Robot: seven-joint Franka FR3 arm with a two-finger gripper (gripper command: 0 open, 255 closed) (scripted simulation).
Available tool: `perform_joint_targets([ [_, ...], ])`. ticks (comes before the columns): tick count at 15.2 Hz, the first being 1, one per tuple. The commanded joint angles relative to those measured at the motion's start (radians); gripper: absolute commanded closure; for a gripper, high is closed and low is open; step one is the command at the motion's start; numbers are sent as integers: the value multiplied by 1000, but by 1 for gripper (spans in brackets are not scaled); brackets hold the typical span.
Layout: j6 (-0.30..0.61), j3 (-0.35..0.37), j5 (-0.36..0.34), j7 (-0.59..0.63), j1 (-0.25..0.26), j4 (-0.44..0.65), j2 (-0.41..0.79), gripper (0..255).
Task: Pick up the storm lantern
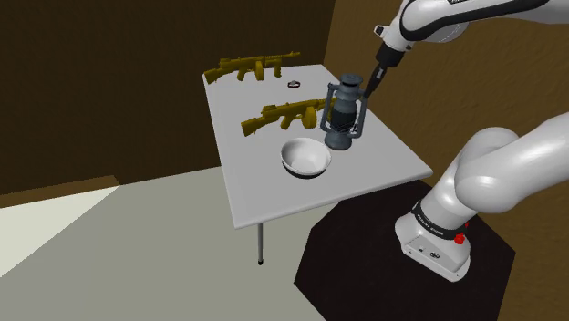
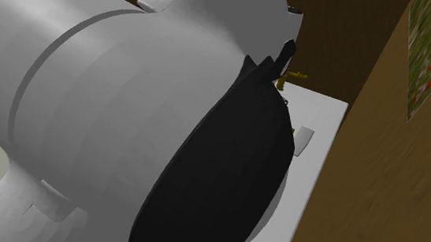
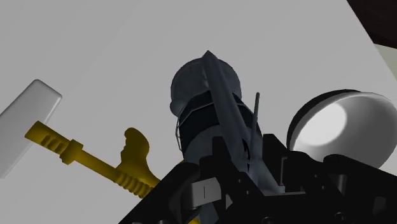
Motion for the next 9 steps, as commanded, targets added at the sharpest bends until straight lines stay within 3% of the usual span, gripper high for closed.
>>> perform_joint_targets([
  [1, -29, 8, 0, 5, -1, 20, -10, 255],
  [9, -142, 34, 5, 21, 0, 107, -38, 255],
])
